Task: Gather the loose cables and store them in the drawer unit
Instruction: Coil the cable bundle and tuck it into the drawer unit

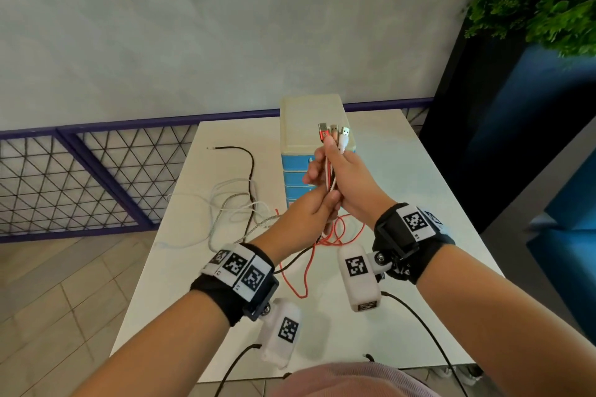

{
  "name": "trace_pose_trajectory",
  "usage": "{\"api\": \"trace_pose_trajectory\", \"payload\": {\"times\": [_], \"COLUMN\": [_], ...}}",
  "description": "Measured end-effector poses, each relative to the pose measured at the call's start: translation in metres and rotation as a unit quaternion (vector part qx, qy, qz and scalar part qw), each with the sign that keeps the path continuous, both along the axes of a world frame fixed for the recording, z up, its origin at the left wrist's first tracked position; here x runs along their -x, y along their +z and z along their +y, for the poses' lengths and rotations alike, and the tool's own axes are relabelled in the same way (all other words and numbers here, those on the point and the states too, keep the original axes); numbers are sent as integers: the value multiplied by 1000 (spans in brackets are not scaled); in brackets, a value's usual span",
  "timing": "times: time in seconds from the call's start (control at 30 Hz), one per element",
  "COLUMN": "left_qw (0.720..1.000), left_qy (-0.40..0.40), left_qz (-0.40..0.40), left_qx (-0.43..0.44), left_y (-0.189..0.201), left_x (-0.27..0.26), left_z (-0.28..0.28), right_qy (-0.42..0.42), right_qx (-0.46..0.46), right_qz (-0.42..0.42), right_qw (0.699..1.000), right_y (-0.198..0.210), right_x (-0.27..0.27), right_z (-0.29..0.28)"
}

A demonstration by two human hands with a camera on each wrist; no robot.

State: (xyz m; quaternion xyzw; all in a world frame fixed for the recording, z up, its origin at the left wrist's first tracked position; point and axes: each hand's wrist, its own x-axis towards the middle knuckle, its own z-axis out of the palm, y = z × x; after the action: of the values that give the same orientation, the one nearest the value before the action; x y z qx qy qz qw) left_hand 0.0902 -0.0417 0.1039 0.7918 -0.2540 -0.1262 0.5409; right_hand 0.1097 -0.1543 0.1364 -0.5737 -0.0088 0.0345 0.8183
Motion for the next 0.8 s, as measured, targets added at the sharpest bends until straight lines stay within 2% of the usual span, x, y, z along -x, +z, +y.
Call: {"api": "trace_pose_trajectory", "payload": {"times": [0.13,0.27,0.4,0.53,0.6,0.7,0.8], "left_qw": [999,995,982,975,979,984,975], "left_qy": [-3,-60,-88,-75,-53,-35,-11], "left_qz": [48,77,165,208,199,145,115], "left_qx": [21,-36,-3,12,-15,-97,-191], "left_y": [1,-12,-18,-8,-4,-2,3], "left_x": [-5,-5,-7,-12,-18,-26,-31], "left_z": [6,25,36,48,55,60,57], "right_qy": [-53,-105,-128,-145,-127,-56,17], "right_qx": [-81,-156,-164,-164,-156,-127,-38], "right_qz": [11,23,35,48,69,110,142], "right_qw": [995,982,978,975,977,984,989], "right_y": [2,10,13,13,11,8,10], "right_x": [-1,-13,-20,-25,-26,-23,-18], "right_z": [5,-14,-29,-45,-53,-56,-52]}}
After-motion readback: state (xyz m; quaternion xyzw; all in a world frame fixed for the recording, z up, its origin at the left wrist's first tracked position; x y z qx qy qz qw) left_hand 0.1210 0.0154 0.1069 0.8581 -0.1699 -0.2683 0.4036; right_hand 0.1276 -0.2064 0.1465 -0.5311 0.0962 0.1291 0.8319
